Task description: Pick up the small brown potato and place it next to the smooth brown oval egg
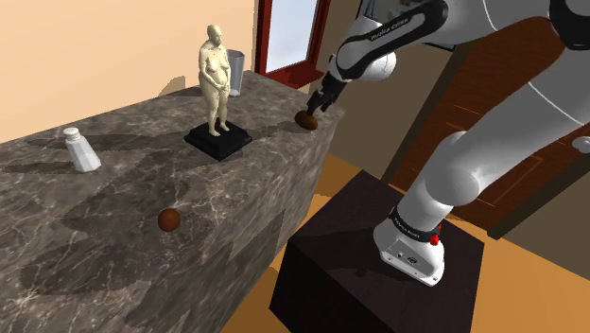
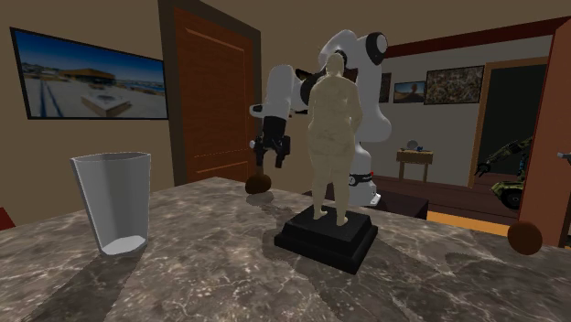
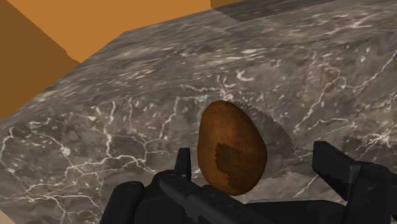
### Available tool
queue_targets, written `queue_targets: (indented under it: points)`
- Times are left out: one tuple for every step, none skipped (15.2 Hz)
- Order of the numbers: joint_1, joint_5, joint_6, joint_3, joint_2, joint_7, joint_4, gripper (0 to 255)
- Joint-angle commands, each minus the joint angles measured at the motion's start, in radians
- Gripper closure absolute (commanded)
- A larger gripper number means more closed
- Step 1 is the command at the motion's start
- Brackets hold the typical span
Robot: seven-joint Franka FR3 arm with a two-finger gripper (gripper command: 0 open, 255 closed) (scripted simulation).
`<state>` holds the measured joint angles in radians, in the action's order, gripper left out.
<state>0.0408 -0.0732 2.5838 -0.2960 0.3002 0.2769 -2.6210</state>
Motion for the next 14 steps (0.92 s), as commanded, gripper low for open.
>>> queue_targets:
  points:
    - [0.018, -0.030, 0.063, -0.020, -0.062, 0.042, 0.005, 0]
    - [0.024, -0.040, 0.078, -0.023, -0.078, 0.049, 0.004, 0]
    - [0.029, -0.051, 0.092, -0.026, -0.093, 0.057, 0.004, 0]
    - [0.035, -0.063, 0.107, -0.029, -0.109, 0.066, 0.005, 0]
    - [0.042, -0.077, 0.121, -0.032, -0.125, 0.075, 0.005, 0]
    - [0.048, -0.091, 0.136, -0.036, -0.141, 0.086, 0.006, 0]
    - [0.055, -0.106, 0.150, -0.039, -0.157, 0.097, 0.007, 0]
    - [0.066, -0.133, 0.171, -0.043, -0.183, 0.116, 0.010, 0]
    - [0.065, -0.133, 0.171, -0.043, -0.183, 0.116, 0.010, 0]
    - [0.065, -0.133, 0.171, -0.043, -0.183, 0.116, 0.010, 0]
    - [0.065, -0.133, 0.171, -0.043, -0.183, 0.116, 0.010, 0]
    - [0.065, -0.133, 0.171, -0.043, -0.183, 0.116, 0.010, 0]
    - [0.065, -0.133, 0.171, -0.043, -0.183, 0.116, 0.010, 0]
    - [0.065, -0.133, 0.171, -0.043, -0.183, 0.116, 0.010, 0]
